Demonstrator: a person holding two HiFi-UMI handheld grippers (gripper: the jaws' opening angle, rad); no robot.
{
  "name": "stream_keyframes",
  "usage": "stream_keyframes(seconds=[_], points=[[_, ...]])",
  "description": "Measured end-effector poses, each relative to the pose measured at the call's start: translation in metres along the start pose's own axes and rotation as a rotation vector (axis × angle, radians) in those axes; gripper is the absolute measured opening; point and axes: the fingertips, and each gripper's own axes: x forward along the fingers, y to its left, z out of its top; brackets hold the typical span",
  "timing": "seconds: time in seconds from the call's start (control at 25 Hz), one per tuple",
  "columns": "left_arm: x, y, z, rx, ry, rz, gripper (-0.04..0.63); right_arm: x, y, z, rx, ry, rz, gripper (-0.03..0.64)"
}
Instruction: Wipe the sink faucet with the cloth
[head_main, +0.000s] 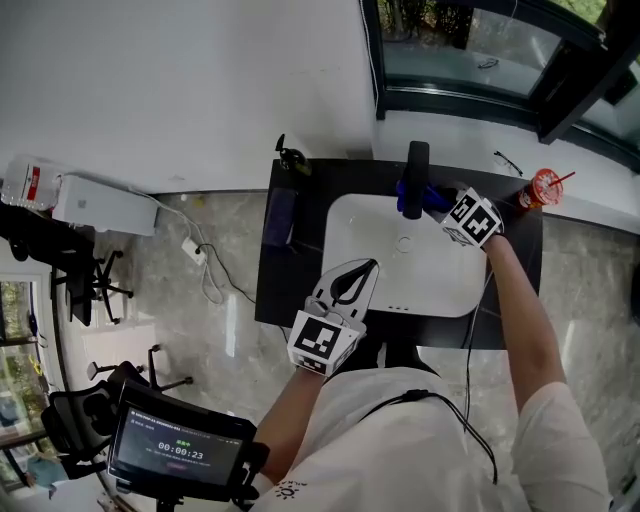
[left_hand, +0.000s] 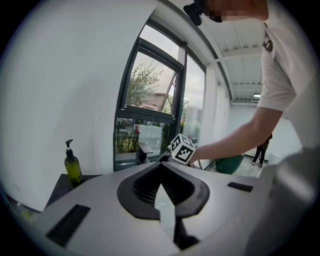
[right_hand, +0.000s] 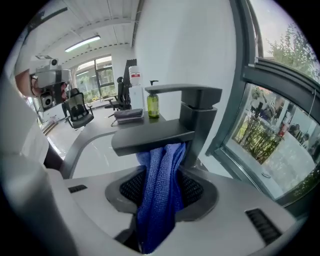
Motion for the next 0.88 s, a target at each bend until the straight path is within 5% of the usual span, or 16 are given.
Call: stream_keyframes(seconds=[0.4,0.88], points=[[0.002,-0.012,0.004,0.013,-0.01,-0.035,-0.006,-0.017,0.058,-0.002,-0.073,-0.004,0.125,0.146],[-0.003,-0.037,0.013,0.022,-0.008,-0.077,-0.006,-0.044,0.087,-0.009,-0.066,-0.023,0.134,0.147]])
